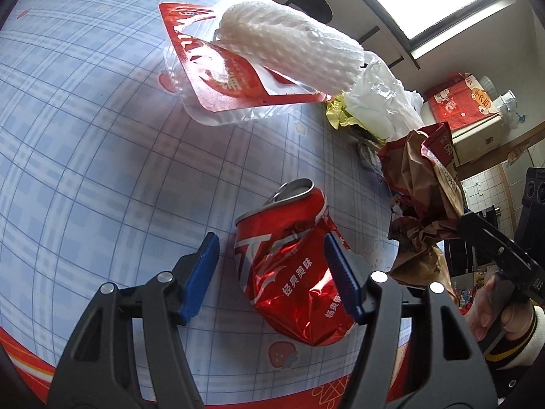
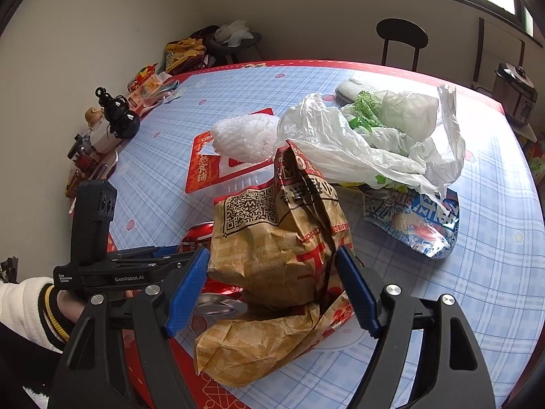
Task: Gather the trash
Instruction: 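Grasp the brown paper bag with the right gripper while the left gripper grasps the red can, then carry the paper bag and red can to the bin and release them, then move both open grippers back toward the white plastic bags on the table, then grasp the white plastic bags with the right gripper while the left gripper grasps the red printed tray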
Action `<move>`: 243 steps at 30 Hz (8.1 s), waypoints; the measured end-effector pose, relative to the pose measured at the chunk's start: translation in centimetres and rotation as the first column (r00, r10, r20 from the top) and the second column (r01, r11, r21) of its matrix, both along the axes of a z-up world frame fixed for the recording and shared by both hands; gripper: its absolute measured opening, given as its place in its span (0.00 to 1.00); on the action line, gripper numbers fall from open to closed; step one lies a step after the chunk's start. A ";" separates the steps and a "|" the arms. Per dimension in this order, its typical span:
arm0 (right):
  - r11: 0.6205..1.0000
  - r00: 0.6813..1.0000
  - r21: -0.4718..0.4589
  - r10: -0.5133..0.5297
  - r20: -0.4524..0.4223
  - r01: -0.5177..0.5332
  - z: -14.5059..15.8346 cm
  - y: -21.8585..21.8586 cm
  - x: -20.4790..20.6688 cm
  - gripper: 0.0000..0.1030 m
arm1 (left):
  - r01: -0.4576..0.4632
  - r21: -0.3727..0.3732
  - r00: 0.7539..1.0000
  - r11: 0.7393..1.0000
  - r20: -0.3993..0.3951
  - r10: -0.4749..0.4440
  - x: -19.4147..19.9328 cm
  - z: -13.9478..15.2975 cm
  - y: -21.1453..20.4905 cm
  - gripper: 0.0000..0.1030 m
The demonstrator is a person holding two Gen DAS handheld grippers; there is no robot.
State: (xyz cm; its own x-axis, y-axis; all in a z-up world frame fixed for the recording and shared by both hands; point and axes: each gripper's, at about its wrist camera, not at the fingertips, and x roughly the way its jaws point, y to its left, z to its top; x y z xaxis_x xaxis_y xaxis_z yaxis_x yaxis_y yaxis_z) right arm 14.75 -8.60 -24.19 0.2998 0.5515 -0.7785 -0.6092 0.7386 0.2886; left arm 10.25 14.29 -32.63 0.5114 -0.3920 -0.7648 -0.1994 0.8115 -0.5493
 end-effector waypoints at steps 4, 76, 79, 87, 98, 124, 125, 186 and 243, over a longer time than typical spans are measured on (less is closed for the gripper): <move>1.000 1.000 0.007 -0.014 0.002 0.014 0.0 -0.4 0.0 0.73 | 0.001 0.012 1.000 1.000 0.004 -0.001 0.9 -0.1 -0.5 0.62; 0.898 0.879 0.189 -0.432 0.201 0.398 5.6 -39.9 -1.6 0.73 | -0.118 0.280 0.909 0.953 0.417 -0.010 -4.2 21.6 -23.3 0.46; 0.887 0.868 0.158 -0.458 0.192 0.433 4.3 -44.3 -1.1 0.73 | -0.106 0.285 0.910 0.953 0.414 -0.022 -3.8 21.5 -26.9 0.46; 0.859 0.843 0.135 -0.511 0.167 0.493 2.1 -51.4 1.0 0.76 | -0.076 0.287 0.914 0.955 0.402 -0.049 -2.5 21.0 -33.9 0.46; 0.836 0.805 0.167 -0.548 0.227 0.522 5.1 -55.0 0.4 0.95 | 0.018 0.307 0.911 0.951 0.386 -0.142 0.9 20.7 -40.0 0.46; 0.702 0.650 0.126 -0.702 0.292 0.701 8.7 -64.4 -9.6 0.95 | 0.348 0.436 0.727 0.830 0.433 -0.533 7.1 21.6 -59.8 0.94; 0.705 0.651 0.132 -0.699 0.296 0.697 8.9 -64.3 -9.6 0.95 | 0.334 0.450 0.733 0.828 0.428 -0.528 6.9 21.8 -59.6 0.94; 0.965 0.968 -0.251 -0.014 0.250 0.079 3.3 0.8 2.7 0.95 | -0.278 0.244 0.945 0.929 0.242 0.219 -6.2 11.0 9.4 0.94; 0.957 0.941 -0.019 -0.283 0.186 0.291 4.9 -3.5 2.0 0.09 | -0.270 -0.146 0.963 0.952 -0.030 0.269 7.4 -0.3 11.5 0.39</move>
State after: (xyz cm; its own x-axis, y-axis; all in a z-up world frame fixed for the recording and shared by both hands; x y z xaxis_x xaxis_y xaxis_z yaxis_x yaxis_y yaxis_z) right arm 16.71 -12.10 -19.33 0.5769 0.3868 -0.7194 -0.4080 0.8995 0.1564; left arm 17.64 25.84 -32.98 0.6066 -0.3493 -0.7141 -0.4052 0.6370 -0.6558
